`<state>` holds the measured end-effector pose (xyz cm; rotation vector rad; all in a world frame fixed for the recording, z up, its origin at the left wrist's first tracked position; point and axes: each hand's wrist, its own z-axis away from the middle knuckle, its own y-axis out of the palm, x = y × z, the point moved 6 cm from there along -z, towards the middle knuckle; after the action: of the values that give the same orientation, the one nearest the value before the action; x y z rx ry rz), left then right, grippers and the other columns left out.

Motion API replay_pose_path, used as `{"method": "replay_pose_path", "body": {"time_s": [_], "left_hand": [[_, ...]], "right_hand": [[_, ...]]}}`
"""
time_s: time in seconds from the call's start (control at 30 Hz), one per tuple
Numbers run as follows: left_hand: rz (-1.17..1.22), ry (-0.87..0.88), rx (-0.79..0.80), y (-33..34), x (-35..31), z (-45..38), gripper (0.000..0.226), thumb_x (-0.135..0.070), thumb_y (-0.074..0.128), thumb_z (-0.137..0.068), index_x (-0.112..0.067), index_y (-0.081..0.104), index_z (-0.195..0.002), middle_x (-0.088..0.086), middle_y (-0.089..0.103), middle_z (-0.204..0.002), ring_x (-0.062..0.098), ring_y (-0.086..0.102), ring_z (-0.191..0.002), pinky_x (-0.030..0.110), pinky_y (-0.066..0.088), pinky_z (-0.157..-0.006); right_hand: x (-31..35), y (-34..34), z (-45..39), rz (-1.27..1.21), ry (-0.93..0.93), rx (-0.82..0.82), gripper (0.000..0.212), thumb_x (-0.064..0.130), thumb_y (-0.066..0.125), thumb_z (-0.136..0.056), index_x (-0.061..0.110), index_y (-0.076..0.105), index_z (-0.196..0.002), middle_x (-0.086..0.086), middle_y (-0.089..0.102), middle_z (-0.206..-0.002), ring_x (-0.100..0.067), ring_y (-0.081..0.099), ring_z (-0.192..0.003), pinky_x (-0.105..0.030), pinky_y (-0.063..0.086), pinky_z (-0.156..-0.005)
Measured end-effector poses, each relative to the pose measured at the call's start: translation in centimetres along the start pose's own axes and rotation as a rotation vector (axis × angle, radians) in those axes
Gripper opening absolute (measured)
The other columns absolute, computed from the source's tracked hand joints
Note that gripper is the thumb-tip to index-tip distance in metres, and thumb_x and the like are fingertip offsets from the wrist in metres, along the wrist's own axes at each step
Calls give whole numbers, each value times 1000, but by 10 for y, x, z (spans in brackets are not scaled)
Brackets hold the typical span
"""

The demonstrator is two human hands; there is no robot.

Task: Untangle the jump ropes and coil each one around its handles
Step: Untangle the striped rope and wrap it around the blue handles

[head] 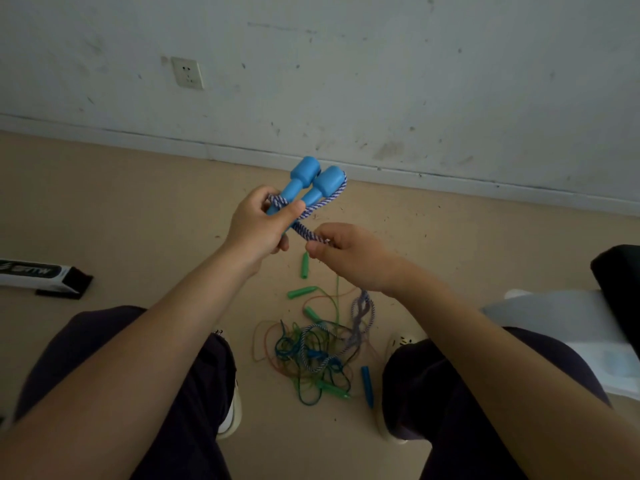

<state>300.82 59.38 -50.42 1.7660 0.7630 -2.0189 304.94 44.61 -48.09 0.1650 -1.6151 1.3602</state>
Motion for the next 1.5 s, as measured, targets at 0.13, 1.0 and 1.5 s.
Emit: {"method": "replay_pose_path", "body": {"time_s": [0.13, 1.0, 1.5], "left_hand": [[-107, -38, 72, 1, 5, -3, 24, -27, 71, -91, -12, 53, -97, 9, 59, -80, 12, 47, -36, 21, 30, -39], [-513, 157, 635, 39, -10, 39, 43, -43, 70, -87, -4, 63, -104, 0, 55, -65, 0, 44, -37, 16, 33, -43], [-341, 224, 595, 32, -22, 42, 40, -30, 72, -89, -32, 58, -126, -13, 65, -80, -1, 51, -41, 14, 41, -44]], "right_hand": [[-5, -22, 6, -31, -80, -110, 18, 18, 57, -98, 10, 61, -82, 9, 44, -64, 1, 42, -56, -16, 32, -56], [-39, -41, -7, -105, -60, -323, 31, 32, 80, -79, 14, 56, -86, 0, 53, -69, -8, 45, -62, -30, 41, -59], [-46, -33, -1, -272, 118, -168, 35, 51, 69, -85, 18, 65, -96, -3, 67, -93, -13, 63, -81, -30, 49, -74]]}}
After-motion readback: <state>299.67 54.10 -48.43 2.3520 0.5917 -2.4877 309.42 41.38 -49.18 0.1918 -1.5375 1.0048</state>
